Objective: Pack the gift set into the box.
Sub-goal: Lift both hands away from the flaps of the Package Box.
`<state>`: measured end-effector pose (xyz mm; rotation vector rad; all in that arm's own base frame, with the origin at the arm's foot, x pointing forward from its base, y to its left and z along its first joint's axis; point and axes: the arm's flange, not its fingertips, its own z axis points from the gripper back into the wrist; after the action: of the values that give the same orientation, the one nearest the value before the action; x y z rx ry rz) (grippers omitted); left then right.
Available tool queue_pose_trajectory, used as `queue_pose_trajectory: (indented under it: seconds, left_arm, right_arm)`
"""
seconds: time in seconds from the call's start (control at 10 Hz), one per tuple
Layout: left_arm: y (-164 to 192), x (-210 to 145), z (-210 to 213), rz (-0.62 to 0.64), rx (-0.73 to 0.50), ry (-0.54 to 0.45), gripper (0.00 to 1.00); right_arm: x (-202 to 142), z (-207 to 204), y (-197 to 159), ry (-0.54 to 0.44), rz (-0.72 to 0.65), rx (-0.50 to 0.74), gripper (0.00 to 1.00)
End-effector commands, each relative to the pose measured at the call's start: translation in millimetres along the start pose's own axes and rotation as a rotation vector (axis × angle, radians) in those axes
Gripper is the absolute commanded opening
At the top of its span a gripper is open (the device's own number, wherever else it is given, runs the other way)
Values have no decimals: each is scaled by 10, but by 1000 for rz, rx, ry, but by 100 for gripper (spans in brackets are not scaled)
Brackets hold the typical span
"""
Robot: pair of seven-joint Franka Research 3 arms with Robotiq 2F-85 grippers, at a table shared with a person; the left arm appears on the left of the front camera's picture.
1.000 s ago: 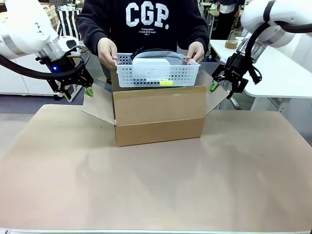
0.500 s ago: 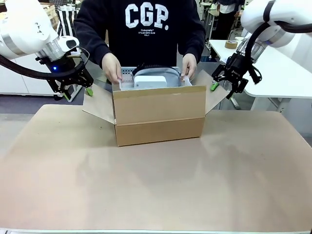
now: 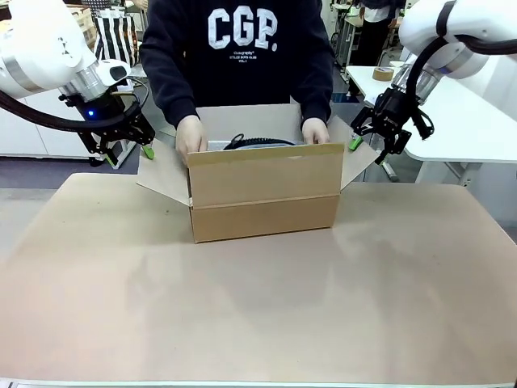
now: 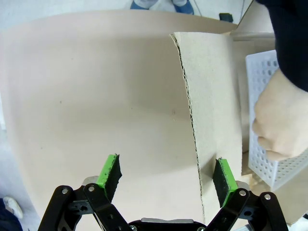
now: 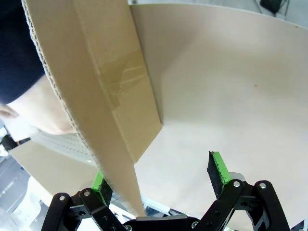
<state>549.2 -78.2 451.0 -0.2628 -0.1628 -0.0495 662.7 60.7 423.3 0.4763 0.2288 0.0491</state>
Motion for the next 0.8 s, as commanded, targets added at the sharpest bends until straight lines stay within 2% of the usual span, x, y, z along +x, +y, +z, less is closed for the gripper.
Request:
queue_pose_trajectory:
  seconds: [0.0, 0.7]
  left_arm:
    - [-19, 1, 22, 14, 18, -4, 100]
    - [-19, 1, 22, 14, 18, -4, 100]
  right_arm:
    - [-8, 28, 6, -6, 0, -24, 100]
    - [-8, 28, 6, -6, 0, -24, 100]
